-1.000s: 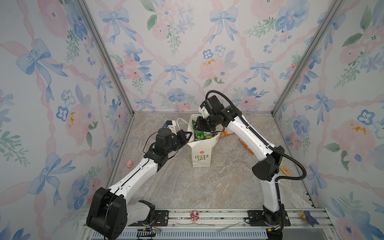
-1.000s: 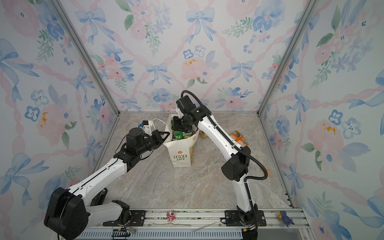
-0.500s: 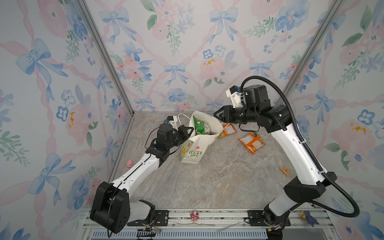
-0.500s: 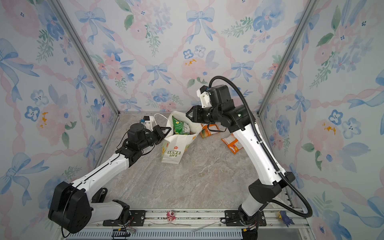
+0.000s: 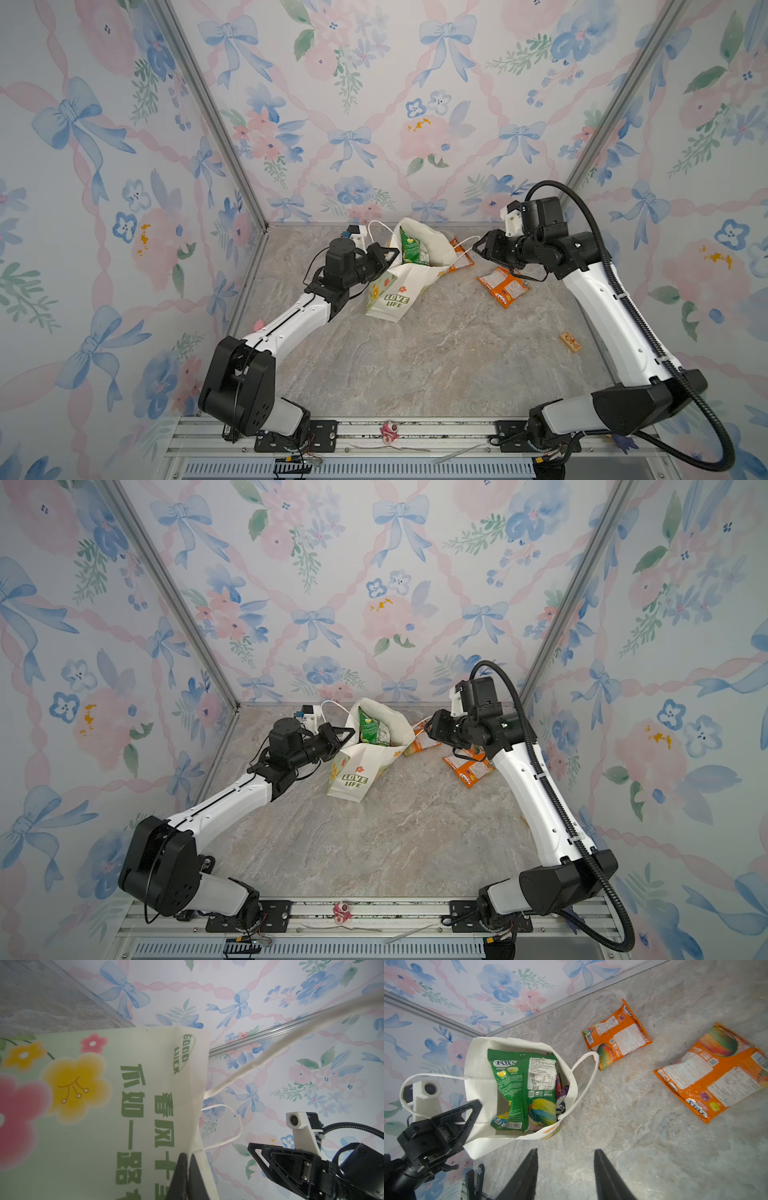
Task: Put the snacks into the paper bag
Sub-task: 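Raise the right gripper out of the bag and move it over the orange packets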
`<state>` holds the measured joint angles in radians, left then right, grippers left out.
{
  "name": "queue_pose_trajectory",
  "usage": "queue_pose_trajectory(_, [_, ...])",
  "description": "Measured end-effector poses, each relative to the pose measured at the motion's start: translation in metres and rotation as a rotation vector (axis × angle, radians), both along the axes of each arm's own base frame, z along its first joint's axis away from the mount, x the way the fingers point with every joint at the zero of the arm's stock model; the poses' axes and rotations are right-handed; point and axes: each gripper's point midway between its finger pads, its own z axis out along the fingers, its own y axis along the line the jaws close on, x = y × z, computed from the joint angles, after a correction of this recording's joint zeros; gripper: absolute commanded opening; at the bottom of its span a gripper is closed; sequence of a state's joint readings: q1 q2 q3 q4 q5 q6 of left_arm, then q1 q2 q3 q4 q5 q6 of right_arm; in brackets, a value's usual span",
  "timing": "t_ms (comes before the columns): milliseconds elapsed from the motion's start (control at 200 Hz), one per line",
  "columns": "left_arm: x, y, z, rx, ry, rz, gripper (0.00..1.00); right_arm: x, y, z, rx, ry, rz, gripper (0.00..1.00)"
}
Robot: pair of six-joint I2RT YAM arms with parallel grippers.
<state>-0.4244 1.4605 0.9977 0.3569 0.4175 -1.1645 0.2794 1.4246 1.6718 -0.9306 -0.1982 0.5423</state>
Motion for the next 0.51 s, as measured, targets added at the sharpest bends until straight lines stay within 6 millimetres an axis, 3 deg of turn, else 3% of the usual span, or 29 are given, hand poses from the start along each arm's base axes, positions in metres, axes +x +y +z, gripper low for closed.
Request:
queue_pose_trajectory(245, [0.013,-0.024,0.001,-0.026,0.008,-0.052,0.00,-0.011,-0.036,-0.004,-0.016,-0.004,-0.096,0.48])
queue_pose_trajectory(505, [0.019,-0.043,0.004,-0.032,0.005,-0.091,0.00,-0.014,-0.060,-0.069,-0.093,0.149,-0.178,0.49])
